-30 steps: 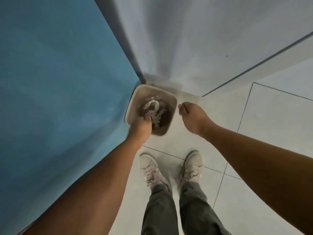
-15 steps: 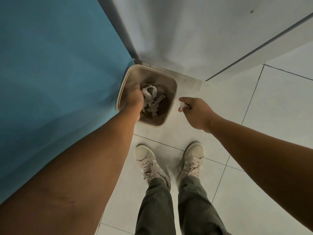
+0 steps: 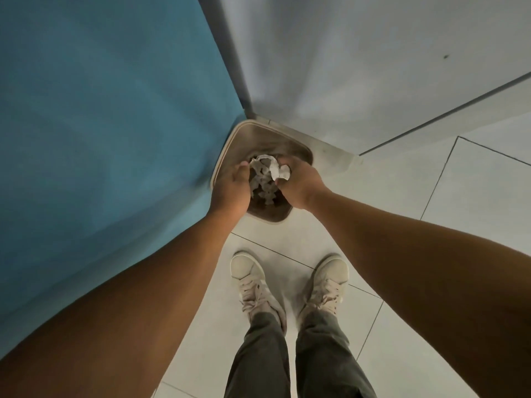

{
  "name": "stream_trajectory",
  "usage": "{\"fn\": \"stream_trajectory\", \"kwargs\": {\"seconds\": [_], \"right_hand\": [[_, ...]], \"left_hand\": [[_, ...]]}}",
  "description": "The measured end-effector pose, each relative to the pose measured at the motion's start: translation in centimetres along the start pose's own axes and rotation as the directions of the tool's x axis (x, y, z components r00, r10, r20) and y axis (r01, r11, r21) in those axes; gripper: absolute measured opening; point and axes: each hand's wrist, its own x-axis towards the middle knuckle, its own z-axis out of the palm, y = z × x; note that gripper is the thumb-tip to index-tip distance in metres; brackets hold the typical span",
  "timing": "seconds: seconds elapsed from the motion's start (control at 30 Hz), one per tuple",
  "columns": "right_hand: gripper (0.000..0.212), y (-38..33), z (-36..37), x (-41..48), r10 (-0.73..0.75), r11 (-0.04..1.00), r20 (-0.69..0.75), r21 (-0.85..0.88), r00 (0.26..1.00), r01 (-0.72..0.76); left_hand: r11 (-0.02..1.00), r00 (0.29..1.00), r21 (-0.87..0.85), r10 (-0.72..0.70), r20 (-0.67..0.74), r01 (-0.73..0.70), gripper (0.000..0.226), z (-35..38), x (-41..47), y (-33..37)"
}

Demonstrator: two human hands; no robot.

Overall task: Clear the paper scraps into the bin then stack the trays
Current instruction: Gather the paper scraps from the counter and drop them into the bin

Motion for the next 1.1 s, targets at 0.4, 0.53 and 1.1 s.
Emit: {"fn": "stream_trajectory", "kwargs": {"seconds": [0.4, 0.53, 1.1], "right_hand": [[0.033, -4.2, -9.6, -11.7, -0.062, 0.998, -0.04, 0.031, 0.997, 0.063], [0.038, -8.4, -15.2, -18.5, -0.152, 0.988, -0.05, -0.047, 0.987, 0.15], [0.036, -24.8, -29.8, -38.6, -0.58, 0.808, -0.226, -0.038, 0.783, 0.587]], "left_hand": [[0.987, 0.995, 0.12, 0.102, 0.009, -0.103, 0.03, -4.0, -9.6, 8.6], [0.949, 0.971, 0.211, 0.237, 0.019, -0.235, 0.03, -6.6, -15.5, 15.1], [0.74, 0.695, 0.295, 0.671, -0.258, -0.605, 0.042, -21.4, -38.8, 31.1]]}}
